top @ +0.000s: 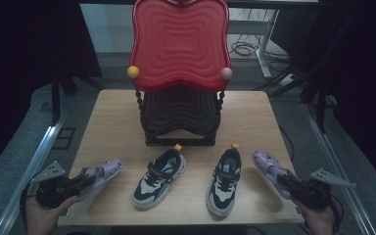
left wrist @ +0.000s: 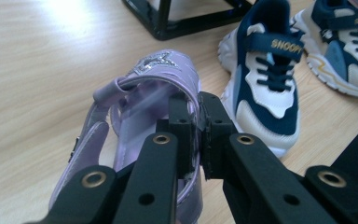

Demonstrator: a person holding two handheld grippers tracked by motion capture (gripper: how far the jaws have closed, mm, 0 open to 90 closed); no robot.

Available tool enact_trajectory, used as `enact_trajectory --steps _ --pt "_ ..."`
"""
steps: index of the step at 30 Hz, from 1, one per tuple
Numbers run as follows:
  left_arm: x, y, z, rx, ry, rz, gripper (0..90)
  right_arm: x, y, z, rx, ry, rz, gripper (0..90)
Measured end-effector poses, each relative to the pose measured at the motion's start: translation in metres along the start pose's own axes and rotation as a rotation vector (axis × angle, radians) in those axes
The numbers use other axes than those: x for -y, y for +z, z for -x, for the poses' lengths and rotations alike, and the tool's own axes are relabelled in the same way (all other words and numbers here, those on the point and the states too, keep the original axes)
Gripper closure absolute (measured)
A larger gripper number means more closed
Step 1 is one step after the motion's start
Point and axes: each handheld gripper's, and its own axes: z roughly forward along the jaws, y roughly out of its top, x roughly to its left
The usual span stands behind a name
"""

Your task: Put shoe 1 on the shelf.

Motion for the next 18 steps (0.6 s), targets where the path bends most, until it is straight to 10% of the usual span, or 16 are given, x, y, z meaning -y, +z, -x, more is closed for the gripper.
enact_trajectory --steps 18 --pt "-0.037 0.012 0.011 0.041 0.045 0.066 84.8 -0.021 0.008 -0.02 -0.045 -0.033 0.047 85.4"
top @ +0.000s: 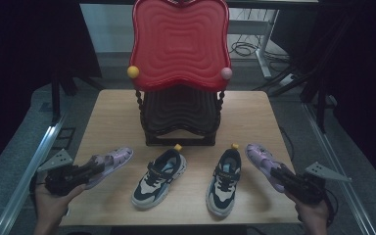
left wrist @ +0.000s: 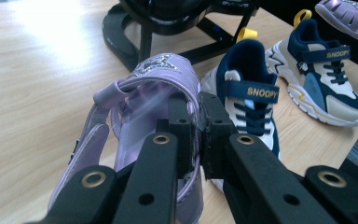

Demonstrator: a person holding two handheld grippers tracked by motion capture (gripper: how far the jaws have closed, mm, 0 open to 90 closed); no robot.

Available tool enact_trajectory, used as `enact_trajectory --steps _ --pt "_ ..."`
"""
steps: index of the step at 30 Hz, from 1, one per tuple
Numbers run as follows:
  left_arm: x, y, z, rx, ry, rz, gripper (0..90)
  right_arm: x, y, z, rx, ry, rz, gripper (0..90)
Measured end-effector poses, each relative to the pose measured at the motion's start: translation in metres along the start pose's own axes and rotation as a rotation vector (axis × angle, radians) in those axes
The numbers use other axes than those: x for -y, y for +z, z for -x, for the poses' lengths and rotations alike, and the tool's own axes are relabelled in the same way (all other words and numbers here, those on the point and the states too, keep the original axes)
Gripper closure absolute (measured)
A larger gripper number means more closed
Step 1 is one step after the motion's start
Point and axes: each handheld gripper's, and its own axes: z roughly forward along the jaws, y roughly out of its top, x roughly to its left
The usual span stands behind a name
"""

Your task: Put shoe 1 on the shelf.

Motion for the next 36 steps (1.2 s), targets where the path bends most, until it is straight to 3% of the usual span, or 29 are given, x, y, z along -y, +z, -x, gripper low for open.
enact_trajectory --steps 9,23,36 --pt "-0.022 0.011 0.01 0.039 0.036 0.034 84.8 -0.021 0.015 -0.017 -0.063 -0.043 0.02 85.4" --pt "-0.049 0.029 0.021 0.073 0.063 0.083 84.8 -0.037 0.042 -0.033 -0.108 -0.068 0.008 85.4" --pt "-0.064 0.038 0.026 0.095 0.074 0.111 84.7 -0.049 0.056 -0.045 -0.137 -0.094 0.009 85.3"
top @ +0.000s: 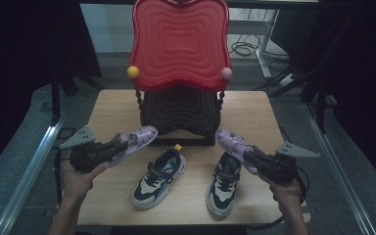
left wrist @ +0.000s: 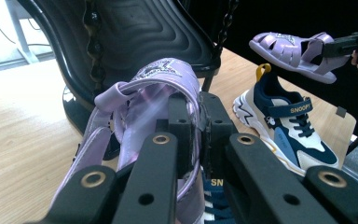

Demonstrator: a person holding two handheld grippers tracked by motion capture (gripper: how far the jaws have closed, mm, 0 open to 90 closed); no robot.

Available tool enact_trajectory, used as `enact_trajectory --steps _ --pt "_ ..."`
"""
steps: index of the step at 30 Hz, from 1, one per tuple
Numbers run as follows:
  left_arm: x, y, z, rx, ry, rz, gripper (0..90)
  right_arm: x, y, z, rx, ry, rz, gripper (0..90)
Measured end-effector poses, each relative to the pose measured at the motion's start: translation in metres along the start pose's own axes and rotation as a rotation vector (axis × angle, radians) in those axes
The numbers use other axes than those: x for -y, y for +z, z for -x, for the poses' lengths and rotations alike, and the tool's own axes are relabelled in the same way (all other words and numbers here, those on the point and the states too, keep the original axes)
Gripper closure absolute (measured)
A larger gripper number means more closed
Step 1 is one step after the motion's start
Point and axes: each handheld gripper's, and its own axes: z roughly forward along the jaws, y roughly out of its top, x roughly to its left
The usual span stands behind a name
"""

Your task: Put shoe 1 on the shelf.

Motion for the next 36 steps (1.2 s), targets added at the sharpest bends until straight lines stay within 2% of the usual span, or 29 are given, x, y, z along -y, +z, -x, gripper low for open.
enact_trajectory --steps 24,36 --pt "-0.006 0.017 -0.002 -0.005 0.007 -0.006 84.6 -0.015 0.033 -0.013 -0.039 -0.024 -0.016 85.3" --pt "-0.014 0.033 0.001 -0.005 0.006 0.021 84.5 -0.019 0.053 -0.019 -0.056 -0.014 -0.017 85.3"
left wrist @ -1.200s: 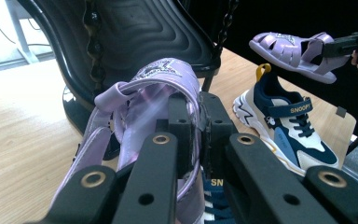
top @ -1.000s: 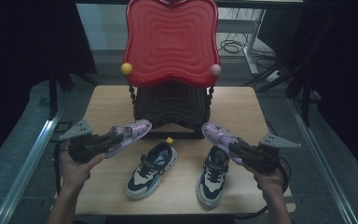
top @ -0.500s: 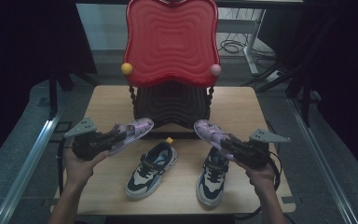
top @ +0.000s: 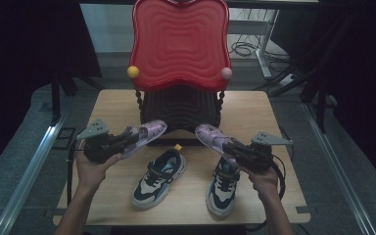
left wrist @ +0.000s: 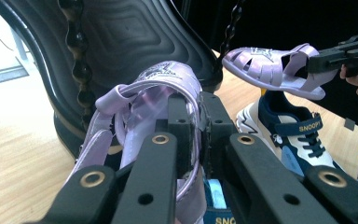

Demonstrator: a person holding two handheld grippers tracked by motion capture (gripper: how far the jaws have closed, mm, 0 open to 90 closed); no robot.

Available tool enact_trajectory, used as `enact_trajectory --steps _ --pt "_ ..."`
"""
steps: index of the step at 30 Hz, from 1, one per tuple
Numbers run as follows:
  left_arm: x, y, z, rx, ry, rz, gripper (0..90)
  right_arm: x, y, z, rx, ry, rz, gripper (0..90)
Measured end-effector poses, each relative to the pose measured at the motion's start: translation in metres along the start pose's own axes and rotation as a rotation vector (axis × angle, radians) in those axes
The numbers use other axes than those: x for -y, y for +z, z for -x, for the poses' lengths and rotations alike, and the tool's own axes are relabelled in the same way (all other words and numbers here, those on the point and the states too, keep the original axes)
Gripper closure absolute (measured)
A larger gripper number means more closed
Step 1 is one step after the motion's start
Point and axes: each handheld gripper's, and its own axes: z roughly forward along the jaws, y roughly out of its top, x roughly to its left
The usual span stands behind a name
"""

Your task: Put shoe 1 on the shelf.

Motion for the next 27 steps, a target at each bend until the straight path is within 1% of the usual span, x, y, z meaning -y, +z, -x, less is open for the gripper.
enact_trajectory --steps 4,10,19,23,27 --pt "-0.001 0.006 -0.001 0.003 -0.009 0.014 84.5 -0.001 0.005 0.0 0.002 0.007 0.005 85.3" --pt "-0.001 0.014 -0.003 0.005 -0.021 0.019 84.5 -0.004 0.01 0.003 0.003 0.023 0.013 85.3" --pt "-0.002 0.021 -0.006 0.004 -0.04 0.03 84.5 -0.007 0.021 0.003 0.013 0.032 0.016 85.2" --pt "-0.003 0.025 -0.007 0.0 -0.041 0.03 84.4 -0.01 0.026 0.003 0.025 0.039 0.023 85.2" --pt "-0.006 0.03 -0.006 -0.008 -0.032 0.03 84.4 -0.012 0.03 0.003 0.026 0.043 0.027 85.2"
